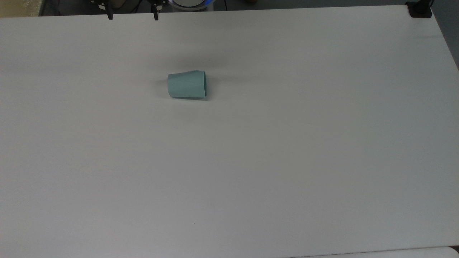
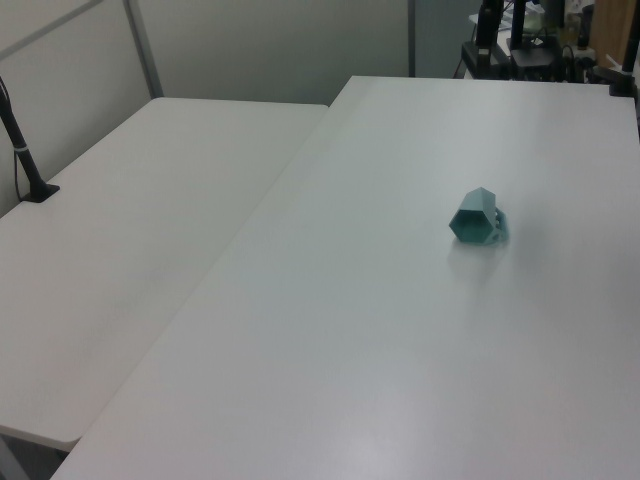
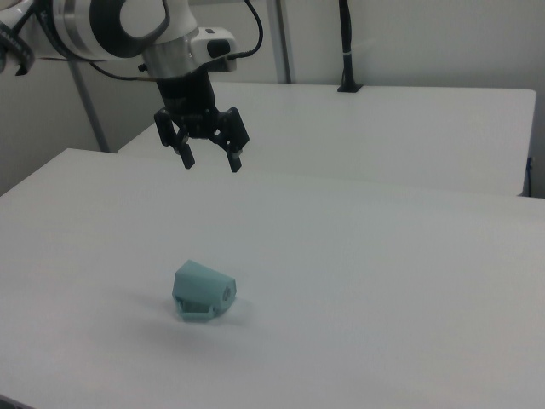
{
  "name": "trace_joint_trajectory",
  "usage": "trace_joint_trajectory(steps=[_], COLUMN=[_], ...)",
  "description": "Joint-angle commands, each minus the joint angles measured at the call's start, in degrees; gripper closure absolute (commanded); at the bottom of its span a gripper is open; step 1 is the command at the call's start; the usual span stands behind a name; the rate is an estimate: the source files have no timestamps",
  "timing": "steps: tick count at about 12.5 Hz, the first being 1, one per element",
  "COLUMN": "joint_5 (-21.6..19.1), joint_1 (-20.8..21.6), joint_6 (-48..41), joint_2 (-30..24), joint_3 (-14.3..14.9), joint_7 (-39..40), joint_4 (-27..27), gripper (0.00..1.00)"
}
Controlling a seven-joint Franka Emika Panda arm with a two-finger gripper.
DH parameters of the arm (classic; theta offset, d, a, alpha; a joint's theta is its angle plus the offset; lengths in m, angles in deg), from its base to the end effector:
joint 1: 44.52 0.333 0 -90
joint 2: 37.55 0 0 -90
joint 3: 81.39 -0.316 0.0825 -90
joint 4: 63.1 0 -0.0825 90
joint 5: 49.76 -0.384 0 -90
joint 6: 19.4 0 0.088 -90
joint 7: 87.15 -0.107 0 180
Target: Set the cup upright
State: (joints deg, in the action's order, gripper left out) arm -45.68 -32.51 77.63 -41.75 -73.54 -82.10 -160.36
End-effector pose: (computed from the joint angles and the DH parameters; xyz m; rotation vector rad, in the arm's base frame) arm 0.5417 0.0300 0.6152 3.0676 0.2568 0.1050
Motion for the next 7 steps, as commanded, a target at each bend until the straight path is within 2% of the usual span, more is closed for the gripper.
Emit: trace_joint_trajectory(steps=[1, 5, 7], joint_5=[-12.92, -10.24, -10.14], joint_1=[-1.01, -0.41, -0.41], joint_6=[-6.45, -3.08, -3.07], joint_2=[-1.15, -1.16, -0.89], joint_3=[4.42, 4.29, 4.28], joint_7=[2.12, 2.33, 2.68], joint_4=[2.58, 2.42, 2.51], gripper=[0.0, 0.0, 0.0])
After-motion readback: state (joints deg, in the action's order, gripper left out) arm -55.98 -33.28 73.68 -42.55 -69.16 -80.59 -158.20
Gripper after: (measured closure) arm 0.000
